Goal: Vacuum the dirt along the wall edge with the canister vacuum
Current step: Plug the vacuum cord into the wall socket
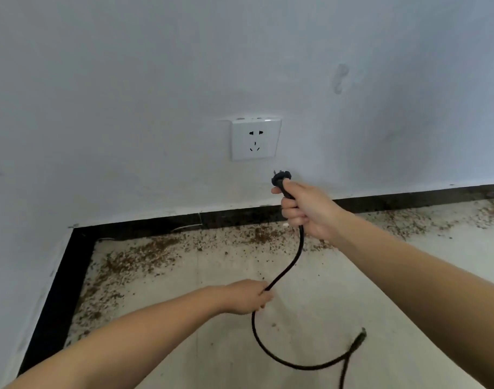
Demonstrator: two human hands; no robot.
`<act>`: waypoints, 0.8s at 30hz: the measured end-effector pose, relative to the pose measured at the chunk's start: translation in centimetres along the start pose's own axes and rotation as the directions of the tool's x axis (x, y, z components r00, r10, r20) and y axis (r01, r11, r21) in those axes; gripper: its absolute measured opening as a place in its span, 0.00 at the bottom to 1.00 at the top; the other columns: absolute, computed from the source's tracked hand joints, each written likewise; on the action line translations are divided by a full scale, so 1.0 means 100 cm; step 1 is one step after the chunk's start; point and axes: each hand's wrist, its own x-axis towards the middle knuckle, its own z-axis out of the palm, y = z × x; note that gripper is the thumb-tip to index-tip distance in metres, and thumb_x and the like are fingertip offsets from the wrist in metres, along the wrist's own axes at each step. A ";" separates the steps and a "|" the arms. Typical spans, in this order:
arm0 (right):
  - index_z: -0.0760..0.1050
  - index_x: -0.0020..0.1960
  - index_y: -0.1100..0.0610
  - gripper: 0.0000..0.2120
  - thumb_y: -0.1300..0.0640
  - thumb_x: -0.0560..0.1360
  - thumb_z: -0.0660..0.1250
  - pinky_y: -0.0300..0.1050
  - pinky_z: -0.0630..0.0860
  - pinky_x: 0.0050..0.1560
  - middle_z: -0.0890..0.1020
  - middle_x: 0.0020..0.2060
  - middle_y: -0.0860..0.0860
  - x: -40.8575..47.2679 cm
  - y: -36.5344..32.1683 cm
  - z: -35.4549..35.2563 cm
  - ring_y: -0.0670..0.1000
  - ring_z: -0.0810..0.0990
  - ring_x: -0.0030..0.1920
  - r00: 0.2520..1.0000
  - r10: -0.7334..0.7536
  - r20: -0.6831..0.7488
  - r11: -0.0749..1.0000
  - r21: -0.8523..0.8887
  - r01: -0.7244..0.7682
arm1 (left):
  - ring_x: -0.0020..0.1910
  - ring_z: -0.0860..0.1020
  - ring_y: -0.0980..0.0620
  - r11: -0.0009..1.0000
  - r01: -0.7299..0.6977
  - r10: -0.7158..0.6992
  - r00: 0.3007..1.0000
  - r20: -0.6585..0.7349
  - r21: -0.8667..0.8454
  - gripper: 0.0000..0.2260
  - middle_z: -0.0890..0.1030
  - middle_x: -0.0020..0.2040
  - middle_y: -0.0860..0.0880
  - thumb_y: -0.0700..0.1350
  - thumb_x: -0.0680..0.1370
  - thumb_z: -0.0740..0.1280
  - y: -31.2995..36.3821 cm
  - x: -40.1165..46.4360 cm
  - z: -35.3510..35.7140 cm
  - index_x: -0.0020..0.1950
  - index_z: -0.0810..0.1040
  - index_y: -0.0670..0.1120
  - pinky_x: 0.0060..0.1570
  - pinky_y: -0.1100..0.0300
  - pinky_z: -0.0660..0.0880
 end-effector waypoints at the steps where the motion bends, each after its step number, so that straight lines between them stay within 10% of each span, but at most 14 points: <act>1: 0.71 0.51 0.58 0.13 0.51 0.84 0.52 0.34 0.53 0.17 0.61 0.21 0.44 0.001 -0.008 0.004 0.42 0.56 0.19 0.999 -0.031 -0.026 0.999 0.016 0.032 | 0.56 0.77 0.48 1.000 -0.011 0.013 0.997 -0.078 0.017 0.16 0.78 0.59 0.46 0.54 0.83 0.53 0.000 -0.004 -0.016 0.63 0.72 0.46 0.55 0.55 0.72; 3: 0.70 0.50 0.58 0.13 0.51 0.84 0.52 0.34 0.52 0.17 0.60 0.21 0.44 -0.001 -0.025 0.014 0.42 0.55 0.19 0.993 -0.099 -0.062 0.995 0.001 0.099 | 0.57 0.76 0.51 1.000 -0.008 0.002 0.957 -0.289 -0.020 0.14 0.77 0.61 0.50 0.52 0.83 0.56 0.008 -0.022 -0.053 0.65 0.72 0.50 0.56 0.57 0.73; 5: 0.70 0.50 0.58 0.13 0.52 0.84 0.52 0.34 0.52 0.18 0.61 0.21 0.43 0.000 -0.035 0.026 0.42 0.56 0.19 0.983 -0.173 -0.059 0.984 -0.044 0.171 | 0.54 0.77 0.52 0.992 -0.088 0.012 0.776 -0.630 -0.089 0.11 0.78 0.56 0.53 0.47 0.82 0.57 0.020 -0.043 -0.087 0.62 0.75 0.50 0.52 0.57 0.75; 7: 0.70 0.50 0.58 0.13 0.52 0.84 0.52 0.34 0.53 0.18 0.61 0.20 0.43 0.008 -0.040 0.036 0.42 0.56 0.19 0.972 -0.225 -0.062 0.974 -0.055 0.222 | 0.53 0.76 0.53 0.968 -0.226 0.188 0.379 -0.906 0.106 0.11 0.78 0.52 0.52 0.40 0.81 0.59 0.032 -0.061 -0.120 0.60 0.77 0.46 0.54 0.55 0.75; 10: 0.71 0.50 0.58 0.13 0.51 0.84 0.53 0.34 0.54 0.18 0.61 0.20 0.43 0.026 -0.043 0.048 0.42 0.56 0.19 0.957 -0.285 -0.063 0.958 -0.054 0.281 | 0.64 0.71 0.47 0.841 -0.050 0.536 -0.065 -0.842 0.539 0.19 0.76 0.63 0.42 0.38 0.76 0.62 0.039 -0.067 -0.168 0.68 0.71 0.39 0.71 0.43 0.62; 15: 0.71 0.51 0.58 0.13 0.51 0.84 0.53 0.34 0.54 0.17 0.61 0.20 0.43 0.035 -0.032 0.057 0.42 0.56 0.19 0.960 -0.270 -0.074 0.960 0.050 0.274 | 0.76 0.55 0.43 0.578 0.493 0.698 0.115 -0.707 0.650 0.45 0.62 0.75 0.39 0.61 0.70 0.71 0.024 -0.058 -0.213 0.75 0.54 0.38 0.68 0.34 0.49; 20: 0.72 0.50 0.59 0.13 0.51 0.84 0.54 0.34 0.54 0.17 0.60 0.20 0.44 0.041 -0.035 0.060 0.42 0.55 0.18 0.967 -0.242 -0.081 0.957 0.144 0.251 | 0.75 0.31 0.48 0.492 0.604 0.699 0.155 -0.698 0.627 0.54 0.32 0.77 0.45 0.65 0.63 0.73 0.009 -0.044 -0.227 0.77 0.48 0.43 0.70 0.41 0.30; 24: 0.72 0.47 0.60 0.14 0.52 0.84 0.55 0.34 0.53 0.17 0.59 0.21 0.45 0.041 -0.044 0.059 0.42 0.55 0.19 0.973 -0.218 -0.070 0.963 0.144 0.227 | 0.75 0.29 0.46 0.476 0.640 0.705 0.133 -0.697 0.603 0.58 0.28 0.75 0.45 0.65 0.63 0.74 0.008 -0.040 -0.226 0.79 0.41 0.46 0.69 0.40 0.30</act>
